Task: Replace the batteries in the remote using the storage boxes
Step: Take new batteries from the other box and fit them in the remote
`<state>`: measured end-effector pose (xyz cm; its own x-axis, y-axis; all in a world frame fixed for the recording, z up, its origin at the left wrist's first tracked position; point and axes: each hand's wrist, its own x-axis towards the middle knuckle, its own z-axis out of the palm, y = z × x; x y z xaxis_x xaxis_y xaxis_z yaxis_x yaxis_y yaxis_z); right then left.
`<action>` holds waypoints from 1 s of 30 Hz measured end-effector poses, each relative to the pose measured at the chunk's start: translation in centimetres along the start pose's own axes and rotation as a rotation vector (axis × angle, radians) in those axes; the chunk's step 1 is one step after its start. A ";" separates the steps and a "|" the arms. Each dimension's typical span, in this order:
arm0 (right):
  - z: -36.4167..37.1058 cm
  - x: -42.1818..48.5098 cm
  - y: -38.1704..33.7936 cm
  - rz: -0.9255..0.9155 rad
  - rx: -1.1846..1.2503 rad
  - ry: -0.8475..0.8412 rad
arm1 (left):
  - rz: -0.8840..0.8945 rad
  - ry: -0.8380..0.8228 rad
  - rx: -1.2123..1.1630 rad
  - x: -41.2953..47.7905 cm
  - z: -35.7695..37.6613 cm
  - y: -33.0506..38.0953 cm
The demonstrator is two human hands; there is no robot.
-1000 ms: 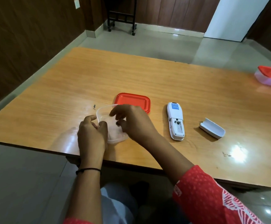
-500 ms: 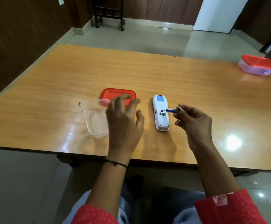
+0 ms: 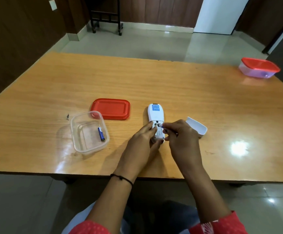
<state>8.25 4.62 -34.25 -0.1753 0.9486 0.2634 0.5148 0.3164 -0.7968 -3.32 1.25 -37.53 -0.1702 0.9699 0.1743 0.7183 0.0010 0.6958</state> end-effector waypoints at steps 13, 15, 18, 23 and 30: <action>1.9 0.4 -0.5 -0.124 -0.295 -0.106 | 0.038 0.068 -0.143 -0.2 0.2 -0.5; 2.0 0.3 -0.1 -0.140 -0.363 -0.042 | 0.031 0.080 -0.163 -0.1 0.3 -0.7; 1.6 0.5 0.3 0.022 -0.267 -0.007 | 0.012 0.086 -0.167 0.0 0.4 -0.9; 0.6 1.2 0.7 0.350 0.129 -0.074 | 0.012 0.106 -0.102 0.1 0.6 -1.0; 1.5 1.9 0.6 0.559 0.298 -0.018 | 0.012 0.097 -0.112 -0.1 0.6 -0.9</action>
<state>7.03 6.59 -35.05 0.0368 0.9693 -0.2432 0.2775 -0.2437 -0.9293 -3.55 1.34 -38.57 -0.2303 0.9415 0.2461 0.6416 -0.0432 0.7658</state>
